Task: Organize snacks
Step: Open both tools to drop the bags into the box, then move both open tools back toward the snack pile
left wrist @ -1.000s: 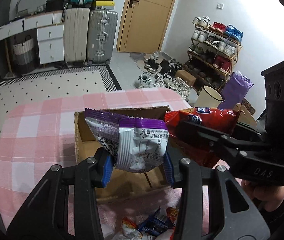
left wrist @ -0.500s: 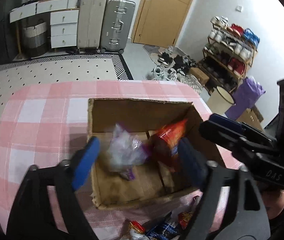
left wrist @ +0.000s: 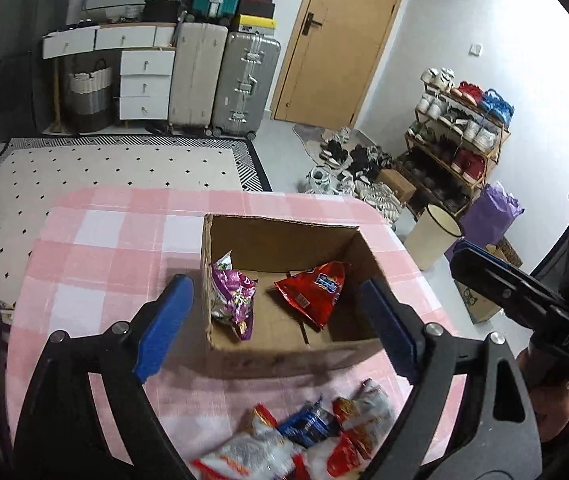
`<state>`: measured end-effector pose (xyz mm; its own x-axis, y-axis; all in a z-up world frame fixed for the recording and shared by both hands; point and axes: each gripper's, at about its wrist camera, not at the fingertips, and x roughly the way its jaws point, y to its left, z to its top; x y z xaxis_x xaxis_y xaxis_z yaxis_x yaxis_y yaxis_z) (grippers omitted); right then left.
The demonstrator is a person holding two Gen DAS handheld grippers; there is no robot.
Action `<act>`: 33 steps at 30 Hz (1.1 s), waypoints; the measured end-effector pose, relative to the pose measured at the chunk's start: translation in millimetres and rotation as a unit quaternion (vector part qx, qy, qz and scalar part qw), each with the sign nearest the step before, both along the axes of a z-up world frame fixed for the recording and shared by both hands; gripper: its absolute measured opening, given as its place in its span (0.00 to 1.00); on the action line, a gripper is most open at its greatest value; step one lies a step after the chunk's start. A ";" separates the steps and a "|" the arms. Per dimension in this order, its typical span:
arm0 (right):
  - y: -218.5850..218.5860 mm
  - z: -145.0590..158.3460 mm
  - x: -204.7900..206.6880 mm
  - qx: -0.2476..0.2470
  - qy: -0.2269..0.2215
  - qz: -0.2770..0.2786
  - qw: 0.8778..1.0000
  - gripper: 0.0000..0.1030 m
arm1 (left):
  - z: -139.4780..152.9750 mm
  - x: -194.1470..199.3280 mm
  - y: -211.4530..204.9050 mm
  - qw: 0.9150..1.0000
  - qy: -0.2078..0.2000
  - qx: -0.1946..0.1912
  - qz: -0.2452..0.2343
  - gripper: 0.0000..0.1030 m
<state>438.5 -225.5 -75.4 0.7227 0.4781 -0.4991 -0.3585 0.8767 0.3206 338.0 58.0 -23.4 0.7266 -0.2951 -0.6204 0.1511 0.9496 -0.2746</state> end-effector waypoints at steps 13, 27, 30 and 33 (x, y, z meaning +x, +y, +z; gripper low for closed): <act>-2.3 40.6 -105.5 0.013 -0.048 0.003 0.999 0.78 | 60.8 -132.2 -4.5 0.997 -0.073 0.021 0.024 0.99; -3.0 59.6 -212.2 0.013 -0.087 -0.008 0.996 0.92 | 79.1 -247.3 2.1 0.994 -0.100 0.016 0.041 0.99; -1.6 61.3 -232.3 0.008 -0.093 -0.015 0.996 0.98 | 79.0 -265.9 1.5 0.994 -0.099 0.016 0.039 0.99; -2.0 64.1 -243.5 0.005 -0.094 -0.015 0.995 0.99 | 78.2 -280.0 -0.6 0.994 -0.100 0.022 0.038 0.99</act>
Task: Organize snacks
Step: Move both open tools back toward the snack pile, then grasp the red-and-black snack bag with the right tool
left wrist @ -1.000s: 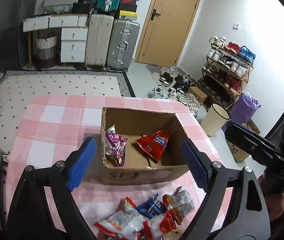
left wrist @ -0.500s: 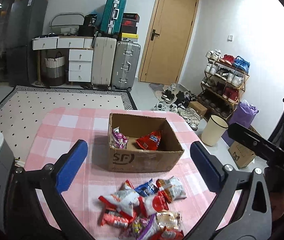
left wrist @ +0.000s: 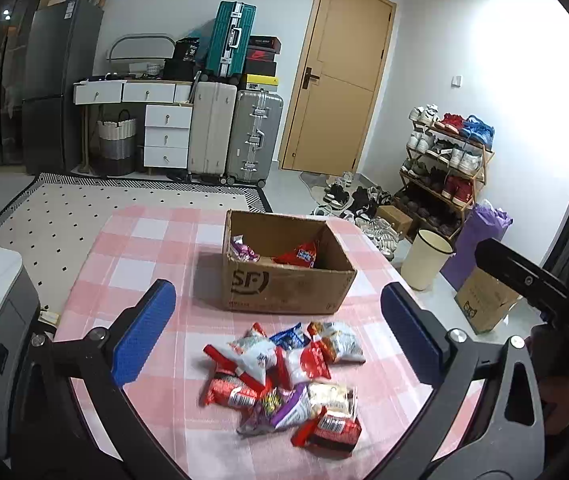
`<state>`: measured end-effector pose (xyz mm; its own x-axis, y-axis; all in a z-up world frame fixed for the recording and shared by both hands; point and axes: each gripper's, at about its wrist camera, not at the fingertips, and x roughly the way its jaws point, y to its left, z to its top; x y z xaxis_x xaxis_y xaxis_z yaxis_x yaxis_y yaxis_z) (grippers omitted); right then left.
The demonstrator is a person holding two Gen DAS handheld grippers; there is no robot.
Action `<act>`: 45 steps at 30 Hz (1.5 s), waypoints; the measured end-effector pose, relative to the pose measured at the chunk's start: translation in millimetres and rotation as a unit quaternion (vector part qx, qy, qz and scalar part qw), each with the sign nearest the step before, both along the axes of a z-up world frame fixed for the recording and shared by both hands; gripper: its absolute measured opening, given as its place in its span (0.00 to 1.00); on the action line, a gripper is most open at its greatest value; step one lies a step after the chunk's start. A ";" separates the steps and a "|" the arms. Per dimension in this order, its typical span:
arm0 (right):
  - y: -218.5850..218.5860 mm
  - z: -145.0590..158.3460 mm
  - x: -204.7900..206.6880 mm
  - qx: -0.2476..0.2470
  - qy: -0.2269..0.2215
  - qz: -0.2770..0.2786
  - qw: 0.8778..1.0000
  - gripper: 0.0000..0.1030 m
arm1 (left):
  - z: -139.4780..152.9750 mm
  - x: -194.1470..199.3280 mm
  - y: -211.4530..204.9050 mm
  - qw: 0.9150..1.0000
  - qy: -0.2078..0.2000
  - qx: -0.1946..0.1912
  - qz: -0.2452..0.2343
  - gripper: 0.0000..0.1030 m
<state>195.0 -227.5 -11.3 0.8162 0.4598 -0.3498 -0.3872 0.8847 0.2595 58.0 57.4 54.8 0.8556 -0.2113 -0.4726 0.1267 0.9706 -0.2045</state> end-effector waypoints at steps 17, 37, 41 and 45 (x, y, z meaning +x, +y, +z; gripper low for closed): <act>-11.8 -51.0 -31.9 -0.002 0.045 0.007 0.999 0.99 | -50.3 -20.7 9.8 0.999 0.026 -0.024 -0.011 0.99; 36.8 -171.5 -15.0 -0.060 0.150 0.101 0.982 0.99 | -122.7 -3.7 22.0 0.996 0.081 -0.042 -0.016 0.99; 43.9 -186.9 -9.5 -0.073 0.164 0.107 0.978 0.99 | -131.8 1.3 26.5 0.995 0.089 -0.044 -0.012 0.99; 49.9 -198.9 -4.4 -0.078 0.179 0.114 0.974 0.99 | -140.6 4.1 34.1 0.994 0.094 -0.047 -0.006 0.99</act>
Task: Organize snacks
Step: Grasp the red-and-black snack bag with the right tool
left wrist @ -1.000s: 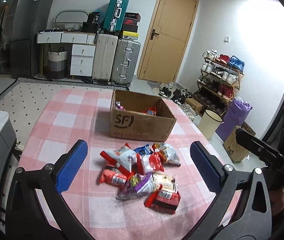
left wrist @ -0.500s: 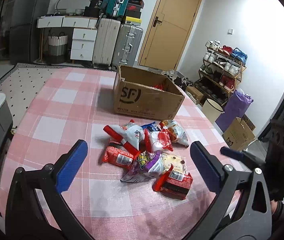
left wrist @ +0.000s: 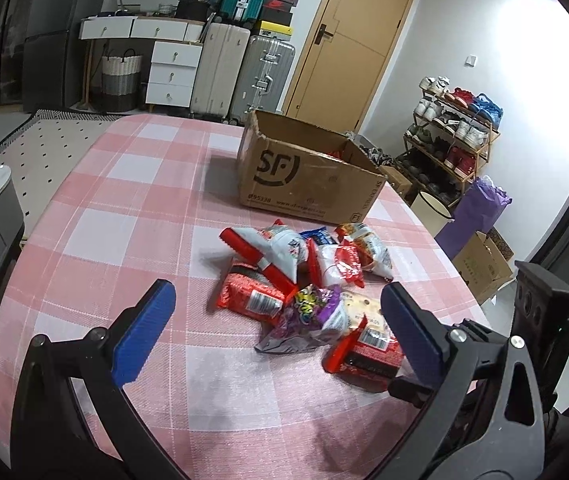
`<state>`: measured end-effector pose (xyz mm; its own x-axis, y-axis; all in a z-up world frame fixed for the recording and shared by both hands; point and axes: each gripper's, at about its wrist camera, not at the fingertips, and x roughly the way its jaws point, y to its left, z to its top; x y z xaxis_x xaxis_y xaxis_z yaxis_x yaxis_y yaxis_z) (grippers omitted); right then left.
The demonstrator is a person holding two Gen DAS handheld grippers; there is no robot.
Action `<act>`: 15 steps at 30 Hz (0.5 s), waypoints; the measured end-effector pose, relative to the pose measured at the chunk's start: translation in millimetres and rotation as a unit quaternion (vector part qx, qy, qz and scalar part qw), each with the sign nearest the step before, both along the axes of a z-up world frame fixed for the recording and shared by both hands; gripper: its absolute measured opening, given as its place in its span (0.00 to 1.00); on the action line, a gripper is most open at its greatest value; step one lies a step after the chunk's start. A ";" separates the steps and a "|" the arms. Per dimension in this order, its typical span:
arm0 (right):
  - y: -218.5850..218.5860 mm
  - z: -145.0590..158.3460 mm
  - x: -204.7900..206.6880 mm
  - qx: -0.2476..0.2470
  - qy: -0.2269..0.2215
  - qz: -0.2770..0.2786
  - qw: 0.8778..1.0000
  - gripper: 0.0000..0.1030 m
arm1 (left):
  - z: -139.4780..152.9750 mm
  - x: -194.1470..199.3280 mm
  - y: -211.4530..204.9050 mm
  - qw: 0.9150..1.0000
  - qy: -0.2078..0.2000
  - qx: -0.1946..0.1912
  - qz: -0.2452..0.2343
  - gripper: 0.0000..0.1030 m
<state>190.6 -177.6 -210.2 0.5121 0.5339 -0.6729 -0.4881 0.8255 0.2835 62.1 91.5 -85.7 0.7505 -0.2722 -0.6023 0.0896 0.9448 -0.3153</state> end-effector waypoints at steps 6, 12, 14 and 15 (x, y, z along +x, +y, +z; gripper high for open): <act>8.7 -11.9 3.0 -0.004 0.012 0.009 1.000 0.99 | -11.1 3.4 10.0 1.000 0.008 -0.007 0.007 0.99; 15.6 -18.8 7.5 -0.012 0.019 0.012 1.000 0.92 | -19.1 6.4 16.5 1.000 0.013 -0.012 0.010 0.99; 18.4 -21.0 7.2 -0.021 0.020 0.013 0.999 0.87 | -21.0 7.3 18.7 1.000 0.015 -0.015 0.012 0.99; 20.1 -22.1 6.6 -0.030 0.019 0.011 0.999 0.86 | -21.4 7.3 19.7 1.000 0.016 -0.015 0.012 0.99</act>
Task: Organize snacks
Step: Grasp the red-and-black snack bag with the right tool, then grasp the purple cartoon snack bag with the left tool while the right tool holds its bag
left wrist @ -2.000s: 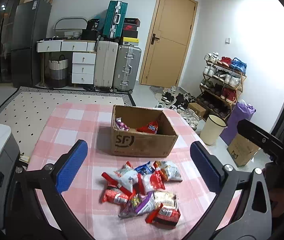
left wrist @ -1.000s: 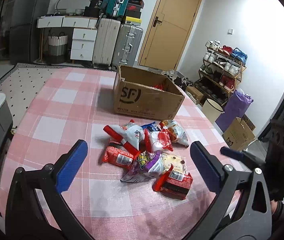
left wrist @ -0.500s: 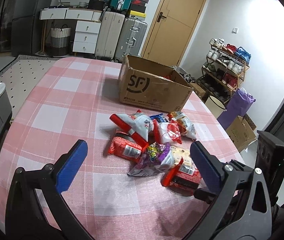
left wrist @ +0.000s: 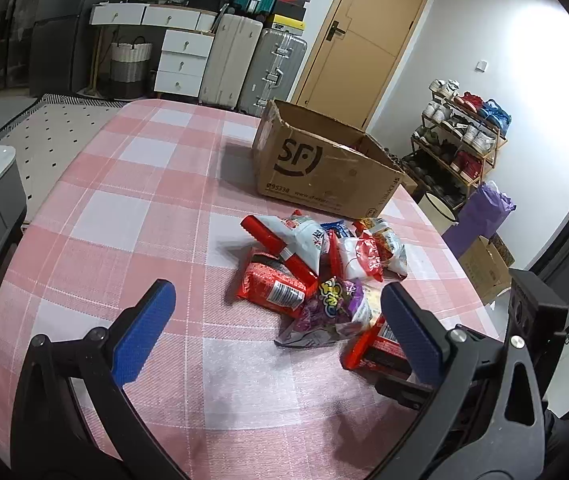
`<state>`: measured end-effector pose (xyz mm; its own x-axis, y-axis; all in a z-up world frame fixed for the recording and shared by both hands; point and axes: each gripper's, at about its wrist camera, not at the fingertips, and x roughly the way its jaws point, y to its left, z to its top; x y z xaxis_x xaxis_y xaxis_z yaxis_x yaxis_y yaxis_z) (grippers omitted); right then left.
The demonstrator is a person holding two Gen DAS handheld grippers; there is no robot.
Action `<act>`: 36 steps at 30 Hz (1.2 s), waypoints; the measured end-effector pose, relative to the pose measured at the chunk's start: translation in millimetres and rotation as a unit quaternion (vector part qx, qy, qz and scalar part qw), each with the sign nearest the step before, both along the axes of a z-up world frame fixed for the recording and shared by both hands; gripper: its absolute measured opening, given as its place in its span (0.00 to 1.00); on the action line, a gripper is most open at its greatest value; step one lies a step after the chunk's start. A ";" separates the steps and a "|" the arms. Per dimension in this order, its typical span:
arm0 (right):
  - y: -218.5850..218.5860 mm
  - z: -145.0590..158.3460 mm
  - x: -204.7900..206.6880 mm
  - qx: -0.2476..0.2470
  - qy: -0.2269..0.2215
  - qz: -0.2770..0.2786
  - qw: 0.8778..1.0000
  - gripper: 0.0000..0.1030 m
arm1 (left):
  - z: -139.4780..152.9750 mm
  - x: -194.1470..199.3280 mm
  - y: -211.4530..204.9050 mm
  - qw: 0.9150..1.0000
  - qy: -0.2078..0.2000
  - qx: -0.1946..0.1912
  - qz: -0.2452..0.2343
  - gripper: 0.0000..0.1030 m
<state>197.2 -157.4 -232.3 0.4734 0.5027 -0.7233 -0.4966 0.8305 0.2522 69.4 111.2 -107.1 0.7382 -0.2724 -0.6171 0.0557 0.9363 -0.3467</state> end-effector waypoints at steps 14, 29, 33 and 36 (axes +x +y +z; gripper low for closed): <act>8.7 -9.5 -4.7 -0.042 -0.006 0.008 0.999 0.50 | -8.4 1.7 9.9 1.000 0.007 -0.007 0.007 0.99; -13.7 -5.5 -15.6 0.007 0.008 0.002 1.000 0.45 | -7.6 -3.6 5.6 1.000 0.013 0.003 0.002 0.99; -22.5 -0.5 -18.2 0.023 0.009 -0.001 1.000 0.45 | -6.1 -2.9 0.9 1.000 0.014 0.007 -0.002 0.99; -28.4 4.1 -21.1 0.037 0.005 -0.004 0.999 0.45 | -7.0 -0.7 -2.9 1.000 0.020 0.009 -0.007 0.99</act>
<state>176.2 -185.9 -228.2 0.4710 0.5506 -0.6892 -0.4869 0.8137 0.3174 68.6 108.3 -114.1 0.7091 -0.2713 -0.6508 0.0553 0.9416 -0.3322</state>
